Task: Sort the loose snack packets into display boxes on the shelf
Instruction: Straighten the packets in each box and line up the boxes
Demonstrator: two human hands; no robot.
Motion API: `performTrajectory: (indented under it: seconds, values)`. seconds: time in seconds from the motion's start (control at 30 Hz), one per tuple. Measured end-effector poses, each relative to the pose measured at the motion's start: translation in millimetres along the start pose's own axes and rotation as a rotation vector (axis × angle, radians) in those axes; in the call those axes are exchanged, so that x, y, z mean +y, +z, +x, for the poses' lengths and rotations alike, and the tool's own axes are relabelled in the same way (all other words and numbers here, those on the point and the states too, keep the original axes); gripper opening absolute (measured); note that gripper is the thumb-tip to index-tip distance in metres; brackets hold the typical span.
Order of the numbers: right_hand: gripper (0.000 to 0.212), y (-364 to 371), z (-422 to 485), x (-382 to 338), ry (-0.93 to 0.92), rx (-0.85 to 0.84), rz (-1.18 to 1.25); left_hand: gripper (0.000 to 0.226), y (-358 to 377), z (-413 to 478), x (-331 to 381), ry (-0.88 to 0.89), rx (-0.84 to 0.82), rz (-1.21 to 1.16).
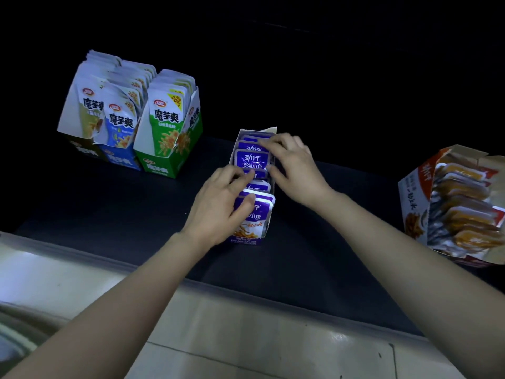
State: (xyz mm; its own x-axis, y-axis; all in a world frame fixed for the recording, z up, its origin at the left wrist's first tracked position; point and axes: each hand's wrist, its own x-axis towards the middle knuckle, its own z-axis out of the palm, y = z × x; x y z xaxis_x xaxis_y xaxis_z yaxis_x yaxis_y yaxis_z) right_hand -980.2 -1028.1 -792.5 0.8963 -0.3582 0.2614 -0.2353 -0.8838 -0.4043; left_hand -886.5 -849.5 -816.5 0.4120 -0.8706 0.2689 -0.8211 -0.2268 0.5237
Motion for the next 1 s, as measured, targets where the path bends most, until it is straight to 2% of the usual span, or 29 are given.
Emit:
performTrajectory:
  seconds: [0.07,0.27,0.37,0.47,0.57,0.7,0.87,1.0]
  values:
    - [0.051,1,3,1,-0.007,0.037,-0.013,0.059,0,-1,0,0.024,0.008,-0.017]
    - [0.043,8,7,0,-0.014,-0.015,-0.088,0.053,2,-4,-3,0.042,0.032,-0.053]
    - [0.042,9,4,2,-0.046,0.048,-0.094,0.053,2,-4,-3,0.04,0.029,-0.056]
    - [0.051,13,-2,3,-0.058,0.13,-0.131,0.053,2,-4,-2,0.041,0.035,-0.046]
    - [0.055,19,-7,3,-0.031,0.09,-0.155,0.053,2,-3,-1,0.041,0.04,-0.058]
    - [0.051,19,-7,9,-0.018,-0.006,-0.064,0.052,2,-5,-1,0.049,0.046,-0.067]
    - [0.044,13,4,5,0.029,0.185,0.028,0.052,2,-5,-1,0.048,0.047,-0.07]
    - [0.02,7,20,2,0.028,0.26,0.022,0.051,2,-5,-1,0.049,0.049,-0.086]
